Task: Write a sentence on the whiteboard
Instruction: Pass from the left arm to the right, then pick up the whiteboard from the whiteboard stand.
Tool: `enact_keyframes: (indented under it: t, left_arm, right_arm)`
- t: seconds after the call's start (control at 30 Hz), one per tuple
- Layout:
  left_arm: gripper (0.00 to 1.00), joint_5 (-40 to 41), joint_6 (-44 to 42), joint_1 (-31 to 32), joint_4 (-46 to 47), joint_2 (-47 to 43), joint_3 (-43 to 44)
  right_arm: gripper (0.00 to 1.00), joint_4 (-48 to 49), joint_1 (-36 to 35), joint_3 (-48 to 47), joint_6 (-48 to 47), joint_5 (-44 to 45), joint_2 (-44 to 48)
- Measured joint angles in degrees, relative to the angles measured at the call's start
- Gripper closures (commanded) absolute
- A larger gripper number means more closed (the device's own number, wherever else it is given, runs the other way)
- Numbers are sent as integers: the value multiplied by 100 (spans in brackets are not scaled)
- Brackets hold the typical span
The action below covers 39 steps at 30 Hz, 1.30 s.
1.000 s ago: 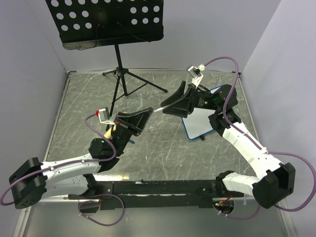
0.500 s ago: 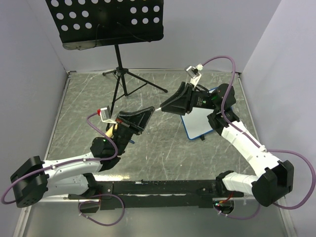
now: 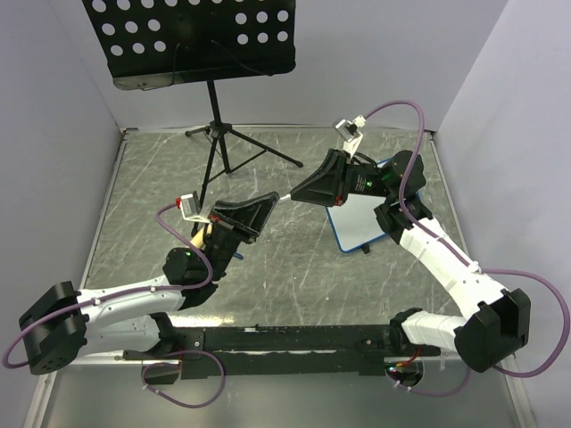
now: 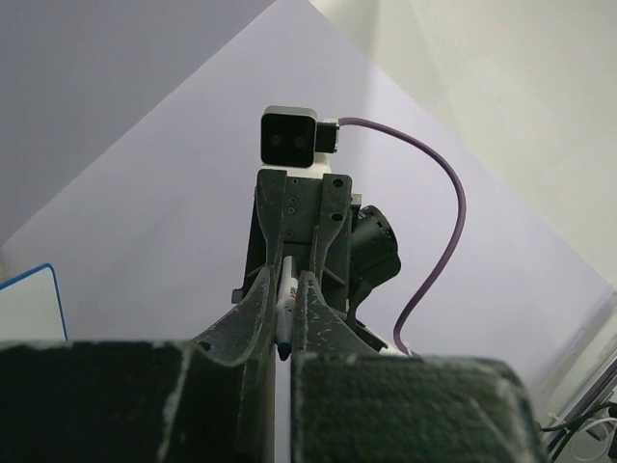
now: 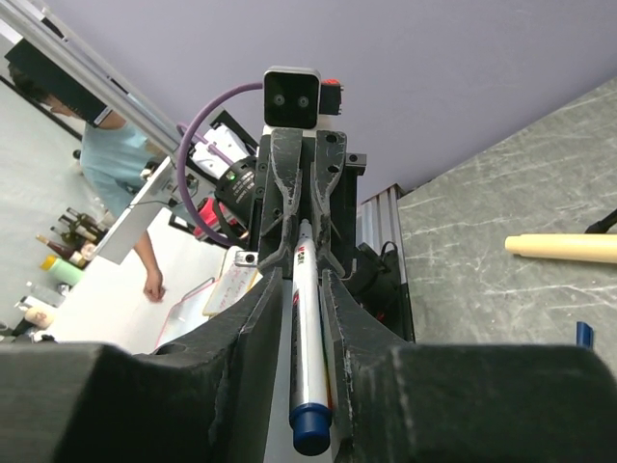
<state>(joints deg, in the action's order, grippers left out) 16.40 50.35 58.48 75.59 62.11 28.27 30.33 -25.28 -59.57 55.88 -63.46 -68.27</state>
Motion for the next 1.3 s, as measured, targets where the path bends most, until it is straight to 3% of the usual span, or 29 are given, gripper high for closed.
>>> enact_keyframes:
  t: [0.3, 0.4, 0.43, 0.5, 0.6, 0.63, 0.67, 0.73, 0.77, 0.8, 0.83, 1.0, 1.17, 1.3]
  left_arm:
    - [99, -2, 138, 0, 50, 107, 7]
    - [99, -2, 164, 0, 52, 118, 9]
    - [99, -4, 175, 0, 57, 118, 11]
    - [99, -7, 205, 0, 83, 118, 17]
    - [97, -17, 236, 0, 90, 120, 26]
    - [90, -20, 243, 0, 90, 120, 26]
    - [73, -20, 247, 0, 90, 122, 26]
    - [54, -22, 236, -2, 76, 122, 26]
    - [28, -33, 262, -7, 42, 122, 28]
    - [19, -48, 251, -17, 13, 116, 28]
    - [3, -63, 264, -35, -28, 94, 28]
    - [3, -166, 236, -144, -1080, -881, 28]
    - [3, -238, 72, -393, -3703, -2306, 531]
    - [3, -1241, 39, -1322, -5003, -2186, 1062]
  right_arm:
    - [67, -7, 2, 0, -2, -46, -11]
    - [76, -9, 2, 0, -11, -48, -11]
    - [90, -13, 2, 0, -22, -48, -11]
    - [100, -20, 2, 0, -42, -52, -13]
    - [100, -28, 4, -13, -63, -68, -11]
    - [100, -35, 4, -15, -79, -70, -11]
    - [100, -42, 4, -20, -107, -72, -11]
    - [100, -98, 13, -37, -197, -85, -11]
    - [100, -129, 26, -42, -262, -125, -11]
    - [100, -151, 57, -42, -310, -168, -11]
    - [100, -175, 87, -42, -356, -205, -11]
    - [100, -693, 706, -52, -997, -341, 52]
    - [100, -2608, 1182, -214, -3023, 210, 507]
    - [100, -3648, 1650, -105, -4509, 756, 1327]
